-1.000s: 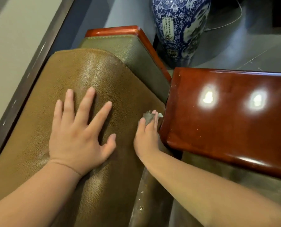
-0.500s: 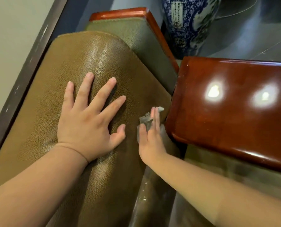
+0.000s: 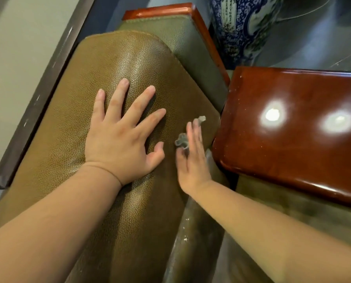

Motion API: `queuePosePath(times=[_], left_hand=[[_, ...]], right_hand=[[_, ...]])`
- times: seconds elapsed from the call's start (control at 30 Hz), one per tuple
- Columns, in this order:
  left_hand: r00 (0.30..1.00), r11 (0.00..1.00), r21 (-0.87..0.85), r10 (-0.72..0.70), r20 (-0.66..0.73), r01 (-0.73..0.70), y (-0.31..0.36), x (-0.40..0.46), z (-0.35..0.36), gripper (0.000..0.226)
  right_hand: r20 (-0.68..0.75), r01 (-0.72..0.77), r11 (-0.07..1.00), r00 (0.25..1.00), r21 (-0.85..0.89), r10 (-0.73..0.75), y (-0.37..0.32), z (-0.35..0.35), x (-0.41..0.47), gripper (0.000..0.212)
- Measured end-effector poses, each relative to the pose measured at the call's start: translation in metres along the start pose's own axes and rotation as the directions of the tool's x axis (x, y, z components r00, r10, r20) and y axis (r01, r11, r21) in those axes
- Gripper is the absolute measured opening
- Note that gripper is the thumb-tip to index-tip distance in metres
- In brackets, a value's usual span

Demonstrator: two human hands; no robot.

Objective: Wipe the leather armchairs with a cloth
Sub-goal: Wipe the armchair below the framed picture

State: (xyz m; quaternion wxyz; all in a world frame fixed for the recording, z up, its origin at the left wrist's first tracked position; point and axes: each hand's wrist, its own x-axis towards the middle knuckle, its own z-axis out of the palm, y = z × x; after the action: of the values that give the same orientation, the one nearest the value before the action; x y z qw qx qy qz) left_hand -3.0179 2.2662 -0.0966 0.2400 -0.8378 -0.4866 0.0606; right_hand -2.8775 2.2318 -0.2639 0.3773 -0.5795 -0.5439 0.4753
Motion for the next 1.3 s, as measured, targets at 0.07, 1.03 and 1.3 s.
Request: queuePosePath(times=[0.07,1.03,1.3], left_hand=[[1.000,1.000,0.009,0.000,-0.004,0.000,0.000,0.000,0.001,0.067],[0.997,0.998,0.053,-0.043,0.066,0.040,0.006,0.000,-0.003,0.067],[0.986,0.988,0.150,-0.049,0.160,0.024,0.008,0.003,-0.008,0.070]], right_hand=[[-0.077,-0.311,0.945,0.945,0.102,0.319,0.009,-0.017,0.032,0.063],[-0.054,-0.476,0.872,0.873,0.114,0.484,0.009,-0.011,0.037,0.055],[0.166,0.059,0.996,0.984,0.072,-0.070,-0.007,-0.002,-0.021,0.070]])
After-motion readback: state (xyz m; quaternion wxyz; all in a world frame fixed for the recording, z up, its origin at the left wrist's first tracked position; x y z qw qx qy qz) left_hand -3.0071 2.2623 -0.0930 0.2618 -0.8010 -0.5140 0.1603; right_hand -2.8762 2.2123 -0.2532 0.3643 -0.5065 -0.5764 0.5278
